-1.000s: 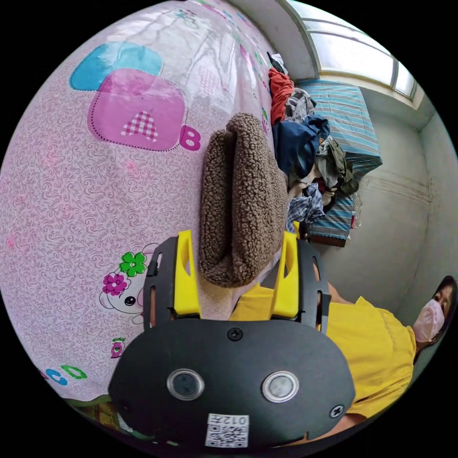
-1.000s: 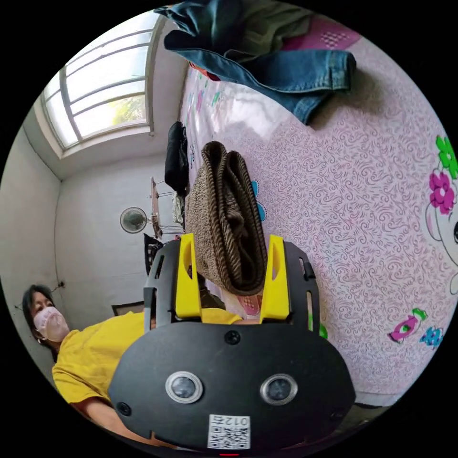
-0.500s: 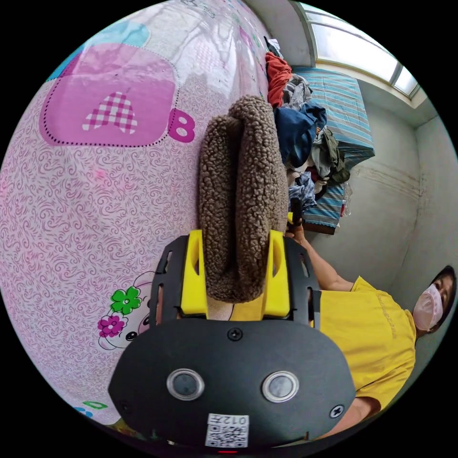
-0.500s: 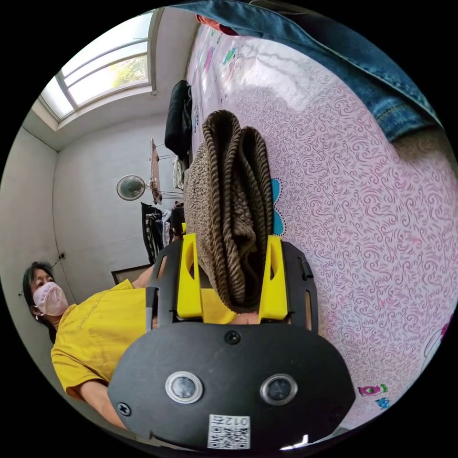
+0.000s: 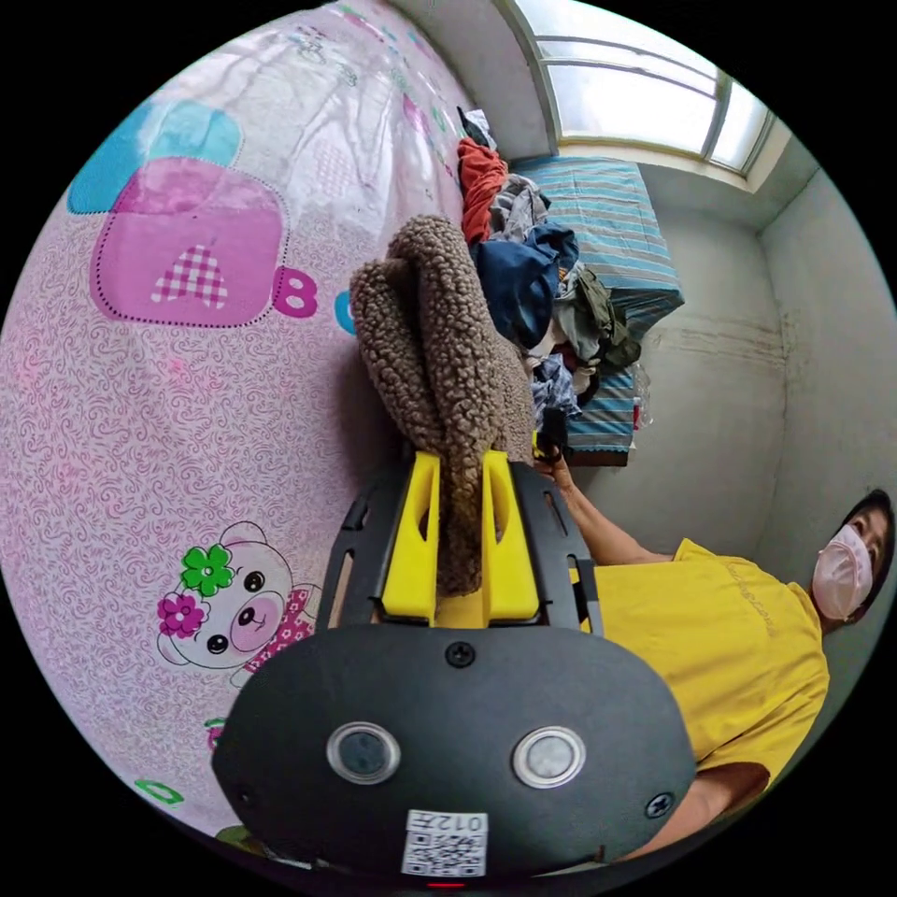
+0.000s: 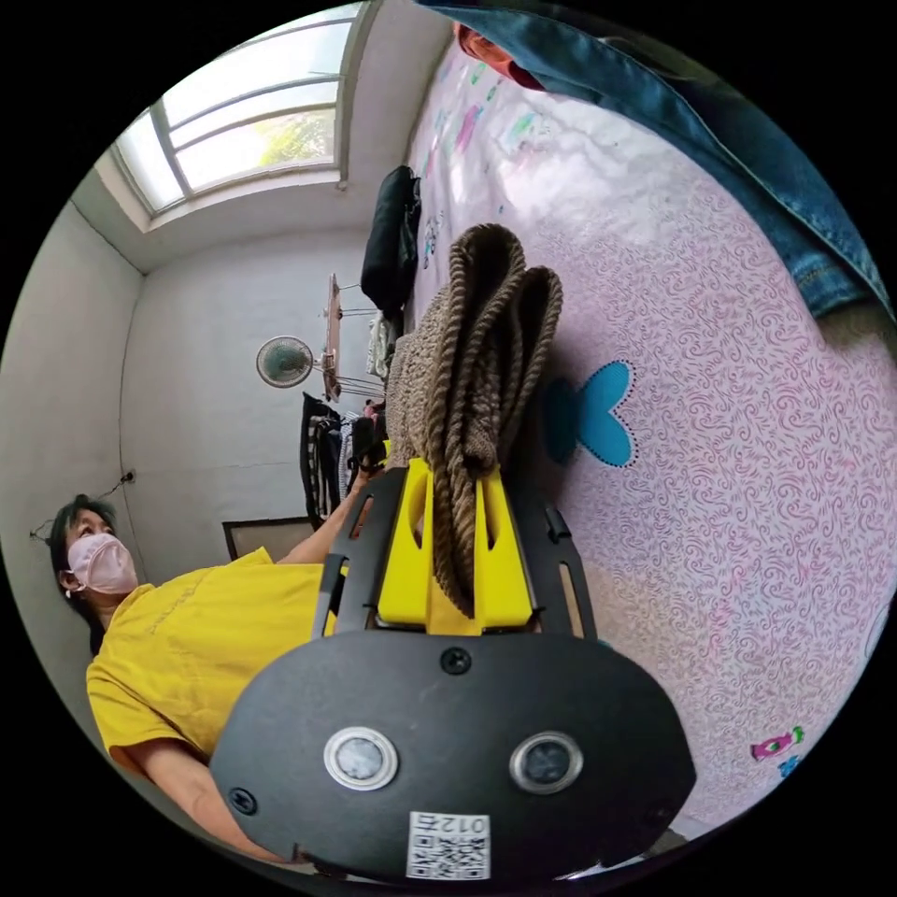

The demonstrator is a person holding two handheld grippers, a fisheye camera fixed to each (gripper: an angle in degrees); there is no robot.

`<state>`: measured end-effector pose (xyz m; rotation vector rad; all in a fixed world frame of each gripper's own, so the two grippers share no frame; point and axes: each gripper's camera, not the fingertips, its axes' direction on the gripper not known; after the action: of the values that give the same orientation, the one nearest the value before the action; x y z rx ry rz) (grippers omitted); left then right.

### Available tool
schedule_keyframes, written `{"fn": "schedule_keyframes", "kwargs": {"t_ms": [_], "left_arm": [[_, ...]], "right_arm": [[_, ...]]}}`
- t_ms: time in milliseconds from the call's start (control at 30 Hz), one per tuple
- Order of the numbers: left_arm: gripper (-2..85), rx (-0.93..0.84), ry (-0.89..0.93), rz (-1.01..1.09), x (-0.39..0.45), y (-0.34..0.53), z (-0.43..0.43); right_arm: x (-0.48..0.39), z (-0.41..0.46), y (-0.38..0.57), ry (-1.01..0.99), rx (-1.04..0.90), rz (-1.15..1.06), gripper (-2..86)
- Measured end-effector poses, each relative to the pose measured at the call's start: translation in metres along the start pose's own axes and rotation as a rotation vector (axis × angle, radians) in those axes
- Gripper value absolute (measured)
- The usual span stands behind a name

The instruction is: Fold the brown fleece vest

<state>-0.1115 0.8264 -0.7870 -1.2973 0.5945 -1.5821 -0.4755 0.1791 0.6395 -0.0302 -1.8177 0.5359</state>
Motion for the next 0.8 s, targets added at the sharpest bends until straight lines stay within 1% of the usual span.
{"fn": "schedule_keyframes", "kwargs": {"t_ms": [200, 300, 433, 467, 500, 533, 567, 600, 633, 667, 700, 733, 767, 800], "left_arm": [[5.6, 0.121, -0.026, 0.1, 0.016, 0.091, -0.052], [5.8, 0.242, -0.064, 0.162, 0.035, 0.15, -0.096], [6.0, 0.503, -0.15, 0.226, 0.067, 0.259, -0.182], [6.1, 0.589, -0.169, 0.234, 0.074, 0.295, -0.209], [6.1, 0.634, -0.184, 0.24, 0.078, 0.314, -0.223], [6.2, 0.723, -0.212, 0.244, 0.085, 0.353, -0.251], [6.3, 0.807, -0.235, 0.243, 0.091, 0.393, -0.277], [6.4, 0.849, -0.248, 0.245, 0.093, 0.413, -0.29], [6.5, 0.933, -0.265, 0.236, 0.096, 0.453, -0.316], [6.6, 1.01, -0.263, 0.216, 0.095, 0.492, -0.339], [6.6, 1.043, -0.261, 0.208, 0.094, 0.51, -0.35], [6.6, 1.11, -0.256, 0.192, 0.089, 0.546, -0.371], [6.6, 1.178, -0.25, 0.166, 0.082, 0.58, -0.39], [6.6, 1.207, -0.247, 0.152, 0.077, 0.595, -0.399]], "right_arm": [[-0.029, 0.034, 0.028, -0.038, -0.008, -0.151, 5.6], [-0.065, 0.067, 0.025, -0.067, -0.047, -0.273, 5.5], [-0.137, 0.135, 0.003, -0.096, -0.151, -0.474, 5.7], [-0.166, 0.167, -0.006, -0.11, -0.2, -0.54, 5.8], [-0.196, 0.204, -0.014, -0.128, -0.256, -0.604, 5.9], [-0.212, 0.224, -0.018, -0.138, -0.286, -0.632, 5.9], [-0.243, 0.266, -0.024, -0.154, -0.347, -0.691, 5.9], [-0.275, 0.312, -0.027, -0.168, -0.409, -0.752, 6.0], [-0.291, 0.335, -0.028, -0.173, -0.44, -0.781, 6.0], [-0.321, 0.383, -0.028, -0.182, -0.506, -0.836, 6.1], [-0.348, 0.434, -0.028, -0.19, -0.572, -0.871, 6.1], [-0.36, 0.459, -0.028, -0.192, -0.602, -0.883, 6.1], [-0.381, 0.51, -0.025, -0.195, -0.667, -0.908, 6.1], [-0.399, 0.561, -0.022, -0.189, -0.724, -0.919, 6.2]]}}
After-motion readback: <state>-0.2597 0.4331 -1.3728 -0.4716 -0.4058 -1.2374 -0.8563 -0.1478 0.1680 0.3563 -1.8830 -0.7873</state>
